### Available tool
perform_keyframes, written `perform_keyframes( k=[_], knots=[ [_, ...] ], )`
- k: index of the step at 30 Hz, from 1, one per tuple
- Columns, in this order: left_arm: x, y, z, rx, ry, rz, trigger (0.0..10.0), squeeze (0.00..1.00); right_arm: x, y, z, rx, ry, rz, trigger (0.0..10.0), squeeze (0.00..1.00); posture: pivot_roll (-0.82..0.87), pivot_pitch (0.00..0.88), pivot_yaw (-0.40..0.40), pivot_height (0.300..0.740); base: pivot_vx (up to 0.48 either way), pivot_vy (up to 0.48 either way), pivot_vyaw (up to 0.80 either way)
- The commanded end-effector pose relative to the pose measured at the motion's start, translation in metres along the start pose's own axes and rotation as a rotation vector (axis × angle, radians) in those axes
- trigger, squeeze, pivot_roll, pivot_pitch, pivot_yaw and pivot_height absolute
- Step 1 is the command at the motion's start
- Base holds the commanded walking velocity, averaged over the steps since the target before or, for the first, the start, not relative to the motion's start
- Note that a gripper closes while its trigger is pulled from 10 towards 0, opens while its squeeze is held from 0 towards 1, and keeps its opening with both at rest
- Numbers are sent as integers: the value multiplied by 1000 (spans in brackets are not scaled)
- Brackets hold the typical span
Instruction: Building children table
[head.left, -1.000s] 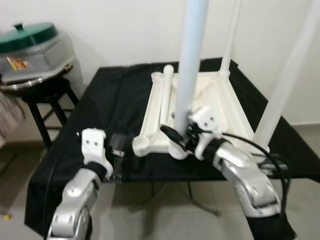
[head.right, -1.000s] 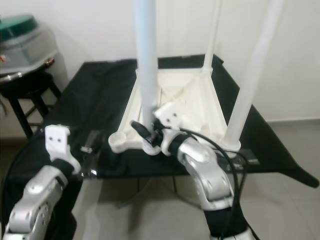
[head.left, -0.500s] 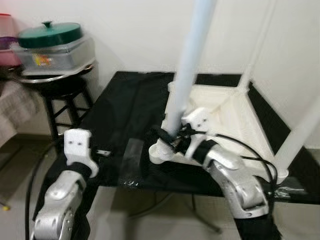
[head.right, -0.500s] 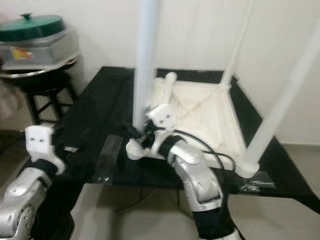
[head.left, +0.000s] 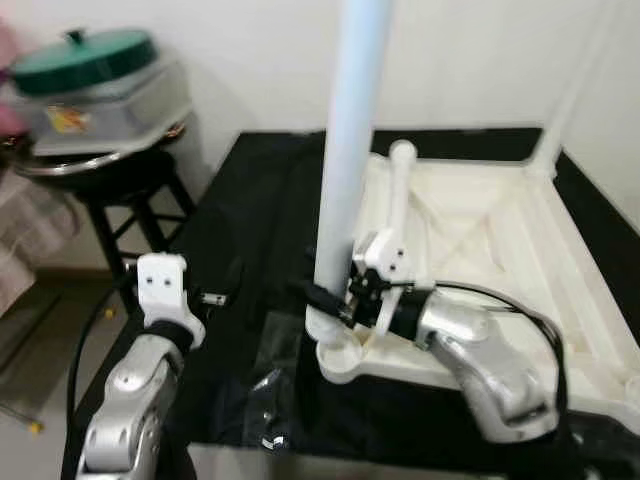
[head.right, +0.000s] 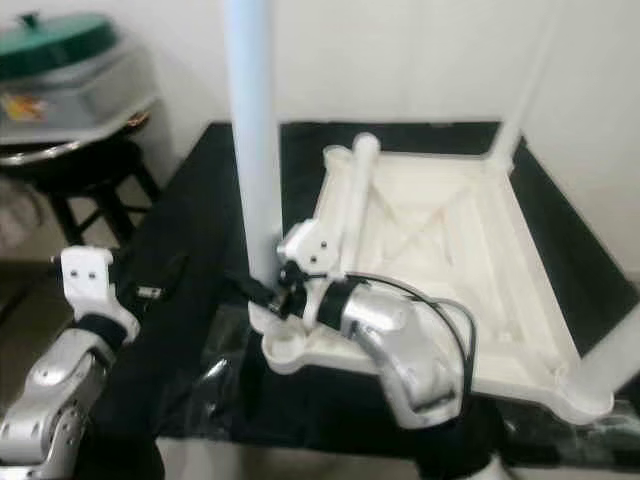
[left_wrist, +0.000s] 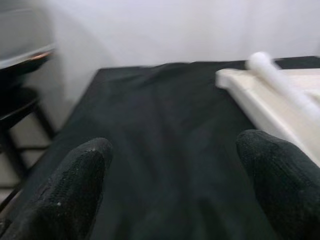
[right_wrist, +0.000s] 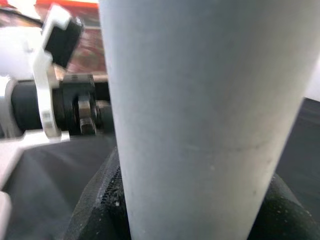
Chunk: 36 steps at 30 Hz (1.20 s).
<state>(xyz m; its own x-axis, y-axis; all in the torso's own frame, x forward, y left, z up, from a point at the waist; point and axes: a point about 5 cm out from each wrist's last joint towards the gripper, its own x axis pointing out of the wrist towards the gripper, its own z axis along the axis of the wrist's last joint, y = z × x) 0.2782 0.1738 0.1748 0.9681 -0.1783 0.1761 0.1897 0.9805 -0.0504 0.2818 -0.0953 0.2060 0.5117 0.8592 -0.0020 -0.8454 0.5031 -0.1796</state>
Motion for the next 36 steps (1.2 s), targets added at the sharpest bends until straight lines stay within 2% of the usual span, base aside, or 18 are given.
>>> perform_keyframes(
  k=[1,2,3,4,5,6,7,8,11,15,18,22,23,32,36],
  knots=[
    [-1,-4,-2,-6,14,-18,10000,0,-7,7,5,-8,-25,107,10000,0,-42,104,34,740,0,0,0],
    [-1,-3,-4,-3,25,-16,10000,0,-16,12,4,6,-10,220,10000,0,-41,110,39,740,0,0,0],
    [-1,-3,-4,-3,25,-16,10000,0,-16,12,4,6,-10,220,10000,0,-41,110,39,740,0,0,0],
    [-2,-4,-6,4,35,-16,10000,0,-24,16,3,7,15,331,10000,0,-41,110,39,740,0,0,0],
    [-2,-4,-6,4,35,-16,10000,0,-24,16,3,7,15,331,10000,0,-41,110,39,740,0,0,0],
    [-3,-4,-8,15,46,-16,10000,0,-32,17,2,13,40,421,10000,0,-38,119,39,740,0,0,0],
    [-3,-4,-8,15,46,-16,10000,0,-32,17,2,13,40,421,10000,0,-38,119,39,740,0,0,0],
    [-5,-3,-11,33,60,-15,10000,0,-37,15,4,4,57,489,10000,0,-36,131,37,740,0,0,0],
    [-15,-1,-19,63,100,0,10000,0,-38,7,14,-11,67,625,10000,0,-30,160,31,740,0,0,0],
    [-22,-1,-21,78,111,1,10000,0,-39,8,17,-2,71,700,10000,0,-21,183,25,740,0,0,0],
    [-38,-3,-22,87,137,1,10000,0,-38,3,17,6,90,796,10000,0,4,244,16,740,0,-310,0],
    [-43,-3,-23,88,149,5,10000,0,-36,2,17,7,92,828,10000,0,6,249,16,740,0,-465,0],
    [-46,-3,-22,87,153,10,10000,0,-35,2,18,17,82,848,10000,0,15,275,16,740,0,-465,0],
    [-61,-1,-17,91,161,9,10000,0,-15,-1,29,-18,2,907,10000,0,38,327,20,740,0,0,0],
    [-62,-1,-16,95,161,7,10000,0,-13,-2,32,-25,-6,910,10000,0,38,327,19,740,0,0,0]
  ],
)
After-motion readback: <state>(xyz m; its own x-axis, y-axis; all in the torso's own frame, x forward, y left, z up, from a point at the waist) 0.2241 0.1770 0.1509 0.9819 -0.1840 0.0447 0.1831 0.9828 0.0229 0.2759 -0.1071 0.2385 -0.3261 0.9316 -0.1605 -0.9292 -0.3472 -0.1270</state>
